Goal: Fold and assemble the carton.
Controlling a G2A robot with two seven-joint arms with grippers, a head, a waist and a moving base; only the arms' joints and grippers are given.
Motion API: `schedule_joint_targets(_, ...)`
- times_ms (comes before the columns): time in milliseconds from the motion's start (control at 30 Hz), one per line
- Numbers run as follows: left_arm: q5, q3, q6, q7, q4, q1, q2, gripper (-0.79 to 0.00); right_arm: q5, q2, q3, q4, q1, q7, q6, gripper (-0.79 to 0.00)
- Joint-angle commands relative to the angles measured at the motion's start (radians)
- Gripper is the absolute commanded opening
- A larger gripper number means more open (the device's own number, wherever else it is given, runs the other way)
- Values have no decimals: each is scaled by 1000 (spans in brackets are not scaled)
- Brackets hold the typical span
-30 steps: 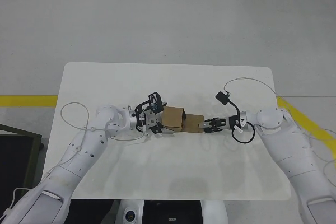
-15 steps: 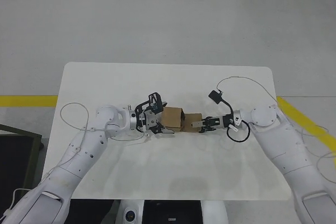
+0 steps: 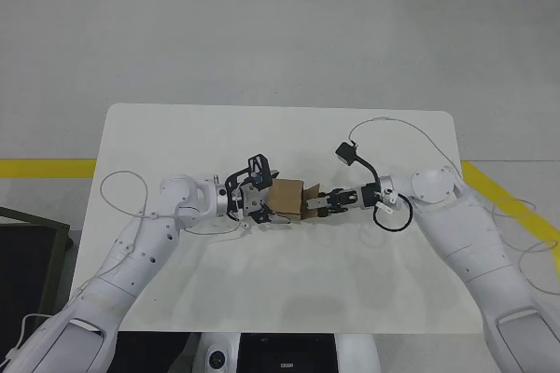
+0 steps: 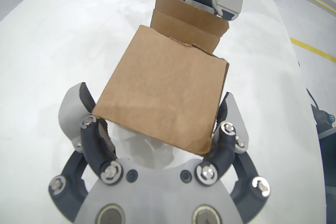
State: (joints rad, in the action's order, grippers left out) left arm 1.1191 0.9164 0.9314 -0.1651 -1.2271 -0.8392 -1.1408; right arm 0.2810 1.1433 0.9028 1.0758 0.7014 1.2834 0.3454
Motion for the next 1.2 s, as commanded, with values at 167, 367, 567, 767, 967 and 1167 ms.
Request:
schedule_joint_targets(167,0,-1,2,-6,2,2,-1,0,48,19,-29,-46,-24,6,30,-416)
schedule_joint_targets(367,-2,-3,7,-9,6,3,-2,0,153,41,-48,-117,-23,30,72,-428)
schedule_joint_targets(567,-4,-1,6,-11,13,3,-2,0,178,61,-74,-173,-37,33,85,-462)
schedule_joint_targets(767,-2,3,7,-11,14,1,-1,0,184,71,-82,-215,-47,36,94,-489)
schedule_joint_targets(967,-2,6,6,-11,11,-2,0,0,179,79,-89,-233,-52,36,93,-514)
schedule_joint_targets(1167,-2,9,6,-12,9,-5,1,0,143,83,-96,-246,-65,37,81,-517)
